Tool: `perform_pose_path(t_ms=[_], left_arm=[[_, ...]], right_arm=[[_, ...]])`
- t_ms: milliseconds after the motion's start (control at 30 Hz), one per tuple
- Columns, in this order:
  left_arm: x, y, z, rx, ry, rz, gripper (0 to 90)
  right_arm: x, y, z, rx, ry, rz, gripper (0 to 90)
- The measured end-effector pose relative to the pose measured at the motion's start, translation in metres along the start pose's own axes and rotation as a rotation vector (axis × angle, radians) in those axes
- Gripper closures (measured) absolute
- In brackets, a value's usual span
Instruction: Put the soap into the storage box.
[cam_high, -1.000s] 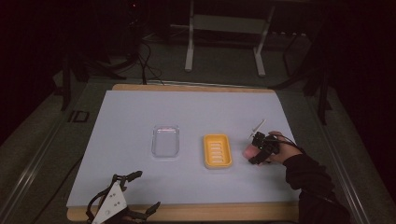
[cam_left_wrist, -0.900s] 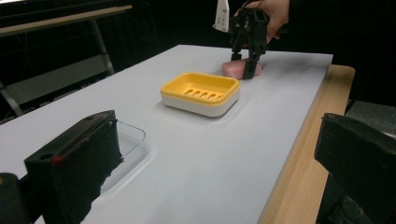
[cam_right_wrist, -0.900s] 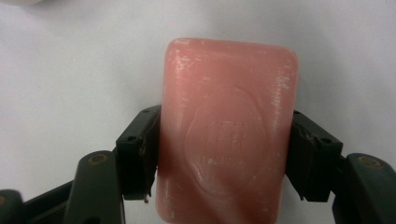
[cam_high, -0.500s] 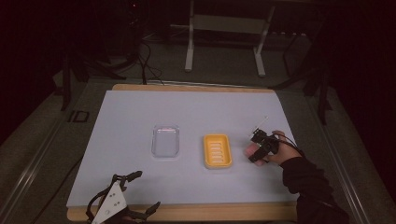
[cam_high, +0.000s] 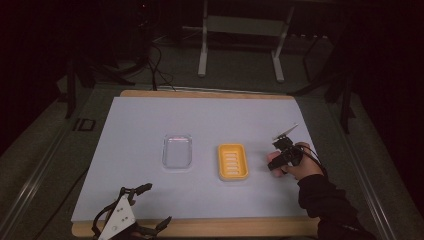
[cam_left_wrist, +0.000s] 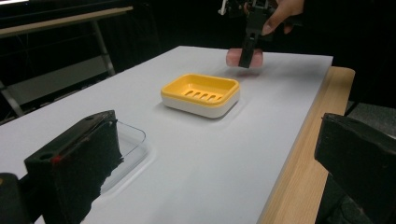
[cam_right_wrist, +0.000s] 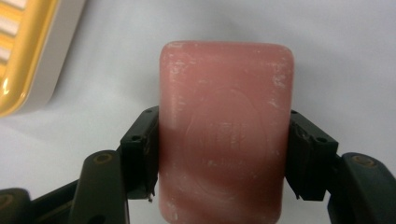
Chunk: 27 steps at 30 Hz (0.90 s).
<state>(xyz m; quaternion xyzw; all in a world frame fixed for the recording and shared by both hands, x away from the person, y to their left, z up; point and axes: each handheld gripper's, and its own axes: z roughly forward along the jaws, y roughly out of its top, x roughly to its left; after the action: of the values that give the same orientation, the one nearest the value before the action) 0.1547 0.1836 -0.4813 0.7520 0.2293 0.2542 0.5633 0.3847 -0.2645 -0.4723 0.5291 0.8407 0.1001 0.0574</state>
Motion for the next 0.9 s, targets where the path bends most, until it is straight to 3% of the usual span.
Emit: perform_pose_path(t_ms=[100,233,367,567,733,900], left_arm=[[0.000,0.000,0.000,-0.001,0.001,-0.001,0.9],[0.000,0.000,0.000,-0.002,0.004,-0.001,0.9],[0.000,0.000,-0.001,-0.001,0.007,0.002,0.9],[-0.001,0.000,-0.001,-0.001,0.008,0.002,0.9],[0.000,0.000,0.000,0.002,0.008,0.003,0.9],[-0.001,0.001,-0.001,-0.005,0.008,0.008,0.9]], right_arm=[[0.001,-0.002,-0.002,-0.009,-0.005,0.032,37.3],[0.011,-0.005,-0.005,-0.024,-0.087,0.034,37.3],[0.017,-0.009,-0.007,-0.045,-0.049,0.083,37.3],[0.024,-0.011,-0.007,-0.064,-0.066,0.142,37.3],[0.031,-0.013,-0.013,-0.102,-0.053,0.186,37.3],[0.044,-0.010,-0.022,-0.122,-0.048,0.184,37.4]])
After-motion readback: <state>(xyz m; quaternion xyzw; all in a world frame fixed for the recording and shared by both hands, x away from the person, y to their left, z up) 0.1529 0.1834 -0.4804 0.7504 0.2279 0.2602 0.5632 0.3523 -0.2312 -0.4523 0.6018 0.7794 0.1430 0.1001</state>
